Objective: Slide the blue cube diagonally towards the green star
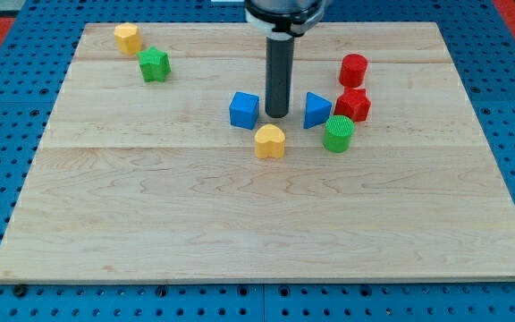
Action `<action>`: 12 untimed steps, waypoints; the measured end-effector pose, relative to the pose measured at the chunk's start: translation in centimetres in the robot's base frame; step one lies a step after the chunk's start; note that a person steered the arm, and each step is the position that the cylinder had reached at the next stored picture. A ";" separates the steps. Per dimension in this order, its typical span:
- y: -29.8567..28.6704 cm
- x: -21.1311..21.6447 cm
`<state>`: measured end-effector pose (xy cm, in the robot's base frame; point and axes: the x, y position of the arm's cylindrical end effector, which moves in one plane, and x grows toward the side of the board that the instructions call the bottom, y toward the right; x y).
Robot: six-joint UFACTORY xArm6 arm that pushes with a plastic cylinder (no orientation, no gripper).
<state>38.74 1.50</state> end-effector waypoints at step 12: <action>-6.5 -3.6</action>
<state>35.13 -5.02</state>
